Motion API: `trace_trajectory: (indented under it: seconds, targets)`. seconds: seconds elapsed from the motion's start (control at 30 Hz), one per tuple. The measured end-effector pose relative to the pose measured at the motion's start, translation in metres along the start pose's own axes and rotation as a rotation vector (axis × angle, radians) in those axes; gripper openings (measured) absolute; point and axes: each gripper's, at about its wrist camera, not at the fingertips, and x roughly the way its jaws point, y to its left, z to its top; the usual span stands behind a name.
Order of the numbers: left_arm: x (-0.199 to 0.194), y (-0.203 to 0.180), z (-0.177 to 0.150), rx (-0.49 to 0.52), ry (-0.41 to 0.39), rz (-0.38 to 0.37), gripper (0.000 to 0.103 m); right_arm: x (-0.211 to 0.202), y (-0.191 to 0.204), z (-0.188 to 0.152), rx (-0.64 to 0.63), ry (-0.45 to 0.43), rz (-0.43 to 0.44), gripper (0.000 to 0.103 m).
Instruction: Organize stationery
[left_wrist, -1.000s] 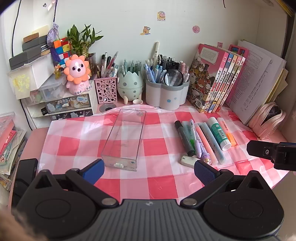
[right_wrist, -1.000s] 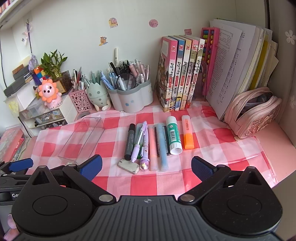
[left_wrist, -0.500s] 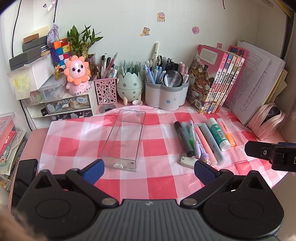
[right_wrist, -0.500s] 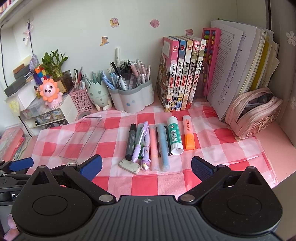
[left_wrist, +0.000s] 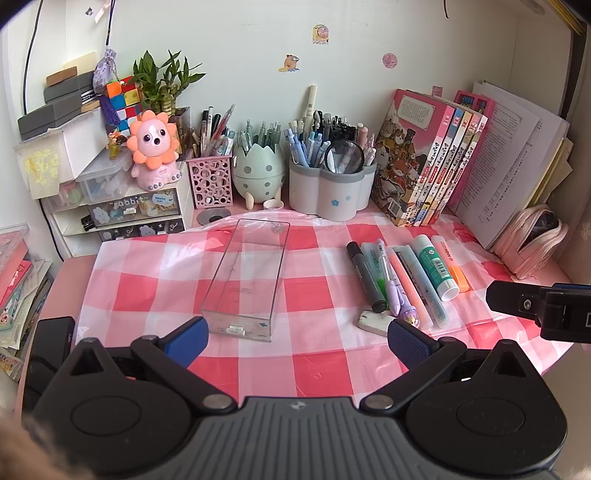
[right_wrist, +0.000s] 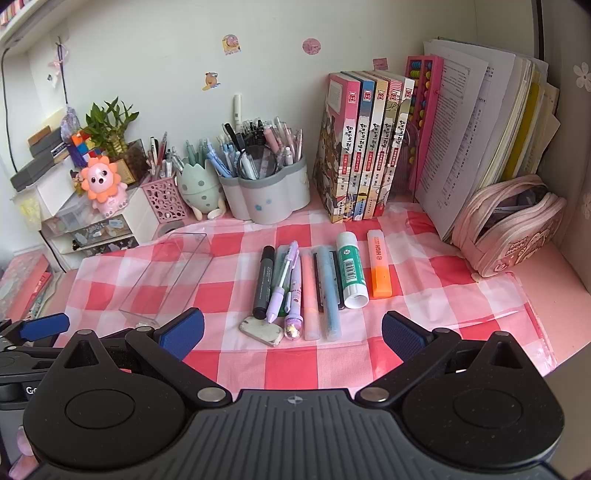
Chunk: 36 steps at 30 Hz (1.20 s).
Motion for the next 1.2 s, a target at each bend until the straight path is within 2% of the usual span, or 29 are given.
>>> trace_trajectory:
  seconds: [1.2]
  targets:
    - [0.0053, 0.0014, 0.0008, -0.012, 0.009, -0.003, 0.081, 0.0048, 0.0066, -0.0015, -0.001, 0.011, 0.002, 0.098]
